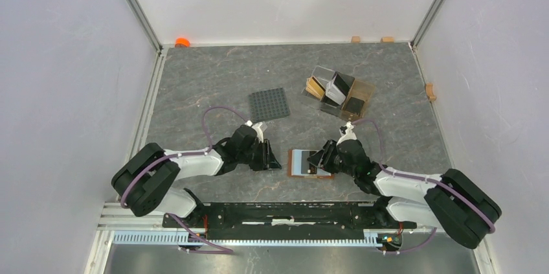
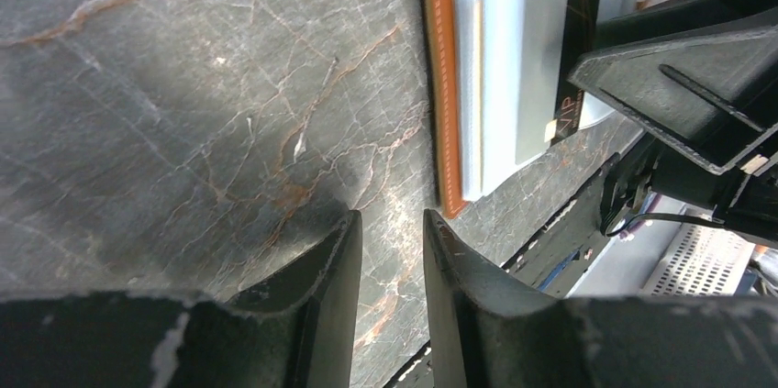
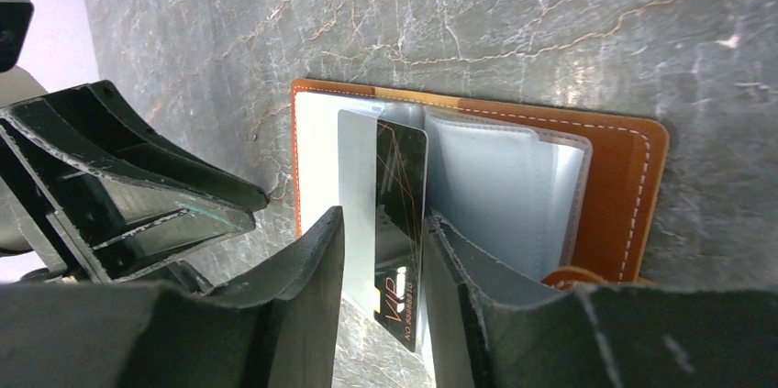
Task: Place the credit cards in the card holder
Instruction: Insert the credit card into the card holder.
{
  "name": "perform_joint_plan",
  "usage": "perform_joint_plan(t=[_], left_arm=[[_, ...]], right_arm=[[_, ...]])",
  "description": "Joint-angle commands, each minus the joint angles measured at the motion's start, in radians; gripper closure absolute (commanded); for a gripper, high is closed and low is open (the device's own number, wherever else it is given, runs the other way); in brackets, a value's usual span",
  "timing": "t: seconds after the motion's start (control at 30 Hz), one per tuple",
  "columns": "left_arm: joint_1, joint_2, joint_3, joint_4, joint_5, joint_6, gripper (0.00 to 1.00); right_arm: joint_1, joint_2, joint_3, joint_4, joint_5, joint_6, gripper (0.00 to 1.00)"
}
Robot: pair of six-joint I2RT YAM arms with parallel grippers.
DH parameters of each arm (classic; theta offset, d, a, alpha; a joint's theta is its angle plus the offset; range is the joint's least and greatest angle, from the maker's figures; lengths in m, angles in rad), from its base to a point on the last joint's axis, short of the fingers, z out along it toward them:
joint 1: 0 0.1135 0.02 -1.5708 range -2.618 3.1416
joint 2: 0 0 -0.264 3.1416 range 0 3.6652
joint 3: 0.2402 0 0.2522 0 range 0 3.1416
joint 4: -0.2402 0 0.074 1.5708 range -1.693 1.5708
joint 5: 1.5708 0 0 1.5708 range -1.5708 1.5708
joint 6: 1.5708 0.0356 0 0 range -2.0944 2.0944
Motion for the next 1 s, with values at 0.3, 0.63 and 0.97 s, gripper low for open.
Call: perform_joint_plan(t=[0.3, 0.63, 0.97], left_arm=[[-0.01, -0.059, 0.05, -0.074, -0.037, -0.001, 0.51], [-0.072, 0.041, 0.132, -0.025, -0.052, -0.034, 0.49], [-0.078, 0.153, 0.155, 0.04, -0.061, -0.043, 0.59]], right_arm=[[0.001, -0.155, 0.189, -0.466, 0.143, -0.278, 0.34], [0.002, -0.182, 0.175, -0.506, 0.077, -0.313, 0.25], [0.001, -0.111, 0.119, -0.374, -0.023, -0.263, 0.33]])
